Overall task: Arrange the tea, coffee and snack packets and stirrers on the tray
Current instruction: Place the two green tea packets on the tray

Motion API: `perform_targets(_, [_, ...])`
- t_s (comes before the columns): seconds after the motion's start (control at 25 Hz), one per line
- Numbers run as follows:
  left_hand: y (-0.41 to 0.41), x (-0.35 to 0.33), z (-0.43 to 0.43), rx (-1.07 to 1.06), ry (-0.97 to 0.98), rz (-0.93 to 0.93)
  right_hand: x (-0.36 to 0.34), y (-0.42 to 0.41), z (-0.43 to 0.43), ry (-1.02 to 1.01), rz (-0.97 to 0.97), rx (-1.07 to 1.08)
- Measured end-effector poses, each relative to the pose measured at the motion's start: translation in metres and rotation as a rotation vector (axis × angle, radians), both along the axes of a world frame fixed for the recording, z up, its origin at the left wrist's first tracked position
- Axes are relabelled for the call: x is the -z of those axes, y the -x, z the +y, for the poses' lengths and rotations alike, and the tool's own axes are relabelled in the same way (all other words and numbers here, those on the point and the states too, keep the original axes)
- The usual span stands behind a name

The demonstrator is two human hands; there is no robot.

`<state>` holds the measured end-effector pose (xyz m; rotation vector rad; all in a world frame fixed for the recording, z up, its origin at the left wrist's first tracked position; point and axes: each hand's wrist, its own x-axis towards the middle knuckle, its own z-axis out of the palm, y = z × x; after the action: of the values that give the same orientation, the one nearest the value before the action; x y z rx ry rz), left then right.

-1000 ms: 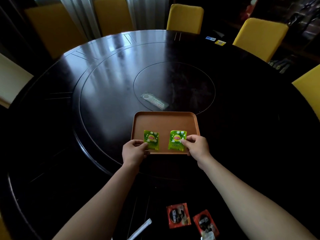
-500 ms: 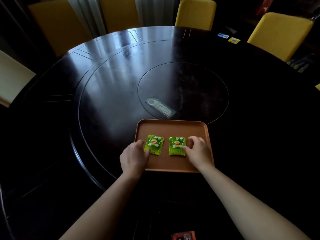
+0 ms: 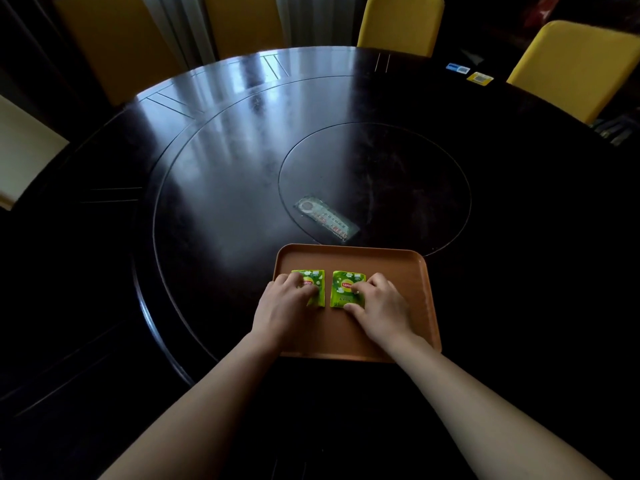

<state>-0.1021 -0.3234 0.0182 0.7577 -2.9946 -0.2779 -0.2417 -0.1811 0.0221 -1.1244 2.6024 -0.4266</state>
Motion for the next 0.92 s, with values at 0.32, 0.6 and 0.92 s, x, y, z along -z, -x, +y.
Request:
perform_targets(0.32, [0.018, 0.004, -0.017, -0.061, -0.015, 0.07, 0.003, 0.016, -0.032, 0.03, 0.008, -0.033])
perform_targets(0.6, [0.019, 0.005, -0.022, -0.068, -0.006, 0.066, 0.005, 0.019, -0.042, 0.052, 0.003, -0.031])
perform_targets(0.92, [0.017, -0.001, -0.022, -0.066, 0.009, 0.038, 0.005, 0.02, -0.045, 0.041, 0.001, -0.023])
